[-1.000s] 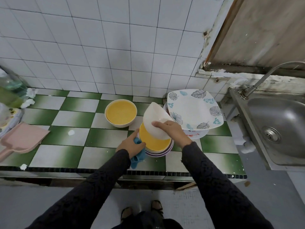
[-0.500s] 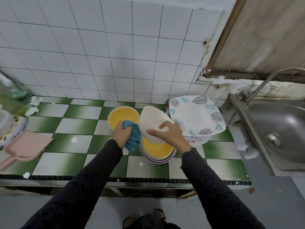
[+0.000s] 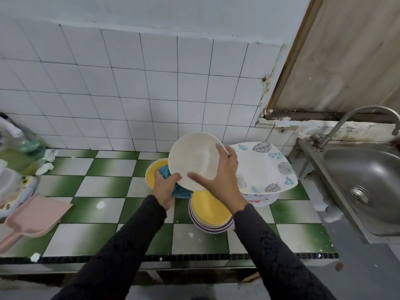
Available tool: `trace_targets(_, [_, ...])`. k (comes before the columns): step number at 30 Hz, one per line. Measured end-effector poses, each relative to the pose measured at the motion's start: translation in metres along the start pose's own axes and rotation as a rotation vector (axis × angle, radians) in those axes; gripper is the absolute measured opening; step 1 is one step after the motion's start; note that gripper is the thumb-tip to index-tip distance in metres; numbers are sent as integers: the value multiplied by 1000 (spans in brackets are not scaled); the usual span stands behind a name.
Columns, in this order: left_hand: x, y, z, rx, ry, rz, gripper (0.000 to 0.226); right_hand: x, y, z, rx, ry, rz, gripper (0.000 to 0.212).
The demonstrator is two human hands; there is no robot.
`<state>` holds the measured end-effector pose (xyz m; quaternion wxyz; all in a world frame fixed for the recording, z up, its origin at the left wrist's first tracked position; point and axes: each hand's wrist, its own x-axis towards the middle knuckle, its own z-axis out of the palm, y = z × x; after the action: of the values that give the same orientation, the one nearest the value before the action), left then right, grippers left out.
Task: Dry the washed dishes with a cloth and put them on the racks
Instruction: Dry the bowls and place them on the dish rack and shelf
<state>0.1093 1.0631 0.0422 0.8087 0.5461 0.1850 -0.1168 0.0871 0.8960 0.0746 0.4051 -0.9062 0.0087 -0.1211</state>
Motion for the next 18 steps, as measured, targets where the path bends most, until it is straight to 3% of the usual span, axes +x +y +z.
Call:
trace_targets(2, [4,5,-7,-8,-12,-13,60,3,-1,-5,284,65,154,96])
trace_targets(6, [10,9,-13,82,-109,-6,79,1,12,-10,769,-230,526,54])
trace_targets(9, [14,12,-13,88,-155,0,94,0,20,-10,1144,-264,692,38])
trace_targets(12, [8,15,-9,64,-177,44,67,2,25,-14,1140,-194,705,33])
trace_targets(15, [15,8,-8,-11,-88,36,43,4,32,-23,933,-153,615,47])
trace_targets(18, [19,3,-4,-68,24,-6,21,11,42,-38,733,-106,520,40])
